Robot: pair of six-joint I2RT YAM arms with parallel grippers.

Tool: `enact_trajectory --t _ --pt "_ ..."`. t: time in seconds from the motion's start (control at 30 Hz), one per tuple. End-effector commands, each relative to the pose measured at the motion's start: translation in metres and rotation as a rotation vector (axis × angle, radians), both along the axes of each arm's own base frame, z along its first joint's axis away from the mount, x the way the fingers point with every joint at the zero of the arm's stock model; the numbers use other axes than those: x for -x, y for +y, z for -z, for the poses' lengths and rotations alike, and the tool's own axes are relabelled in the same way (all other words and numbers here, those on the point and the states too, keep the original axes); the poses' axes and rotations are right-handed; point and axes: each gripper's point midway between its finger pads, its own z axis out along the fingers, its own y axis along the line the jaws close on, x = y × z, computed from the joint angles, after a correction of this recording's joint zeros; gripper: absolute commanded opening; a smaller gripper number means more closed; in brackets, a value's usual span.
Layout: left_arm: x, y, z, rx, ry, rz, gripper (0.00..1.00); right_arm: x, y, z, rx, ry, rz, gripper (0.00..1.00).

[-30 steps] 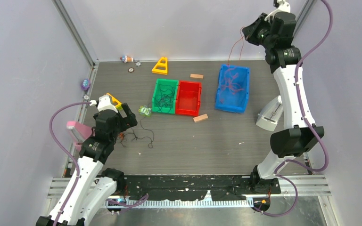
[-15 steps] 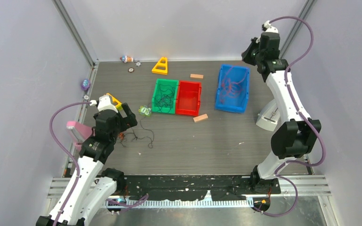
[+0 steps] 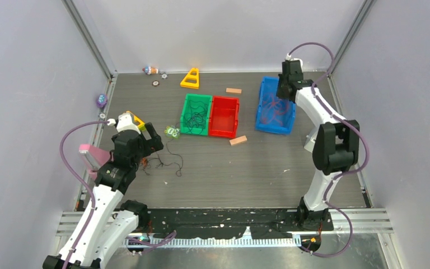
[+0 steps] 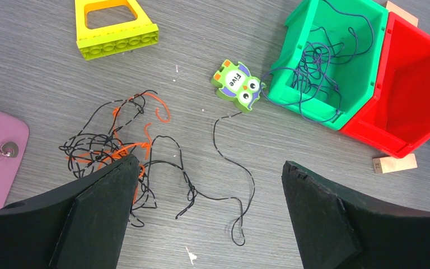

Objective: Untangle the cables

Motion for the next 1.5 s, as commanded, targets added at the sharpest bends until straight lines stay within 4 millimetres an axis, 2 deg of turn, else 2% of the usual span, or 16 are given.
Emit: enact_trajectory --t 0.0,0.03,0.13,0.37,0.43,0.47,0.5,0.53,0.6,0.83,0.97,1.07,1.17,1.2,1.37,1.47 --pt "-0.003 0.002 -0.007 -0.012 -0.019 -0.014 1.0 -0.014 -0.015 0.01 0.112 0.029 0.05 0.05" --pt "-0.003 0.003 -0.005 -0.013 -0.013 -0.017 1.0 -0.014 -0.015 0.026 0.136 0.075 0.052 0.05" --pt "-0.003 0.005 -0.002 -0.019 0.011 -0.035 0.99 -0.023 -0.01 0.035 0.189 0.105 0.055 0.05" --pt "0.006 0.021 0.012 -0.044 0.093 -0.137 1.0 -0.027 0.012 0.089 0.146 0.218 0.015 0.06" --pt "0.007 0.023 0.015 -0.052 0.127 -0.143 1.0 -0.025 0.019 0.099 0.115 0.247 -0.008 0.13" --pt "0.009 0.025 0.018 -0.055 0.152 -0.152 1.0 -0.024 0.022 0.102 0.098 0.256 -0.02 0.31" --pt "0.011 0.029 0.021 -0.059 0.181 -0.175 1.0 -0.023 0.023 0.101 0.091 0.255 -0.02 0.42" --pt "0.012 0.032 0.022 -0.058 0.203 -0.188 1.0 -0.023 0.024 0.092 0.083 0.239 -0.02 0.58" --pt "0.015 0.038 0.025 -0.049 0.242 -0.214 1.0 -0.023 0.022 0.072 0.082 0.196 -0.013 0.69" --pt "0.018 0.059 0.031 0.051 0.283 -0.297 1.0 -0.013 0.025 -0.021 0.031 0.017 -0.032 0.8" --pt "0.021 0.073 0.04 0.078 0.314 -0.379 1.0 0.001 0.036 -0.049 -0.028 -0.055 -0.078 0.83" --pt "0.019 0.073 0.052 0.118 0.35 -0.393 0.99 0.015 0.043 -0.054 -0.048 -0.067 -0.109 0.89" --pt "0.019 0.072 0.065 0.142 0.394 -0.411 0.98 0.031 0.064 -0.072 -0.067 -0.113 -0.175 0.94" --pt "0.019 0.071 0.071 0.153 0.408 -0.424 0.97 0.038 0.069 -0.067 -0.067 -0.108 -0.191 0.95" --pt "0.017 0.062 0.102 0.222 0.47 -0.442 0.92 0.077 0.129 -0.1 -0.155 -0.256 -0.374 0.95" --pt "0.013 0.054 0.123 0.268 0.516 -0.437 0.82 0.113 0.158 -0.094 -0.219 -0.288 -0.489 0.94"
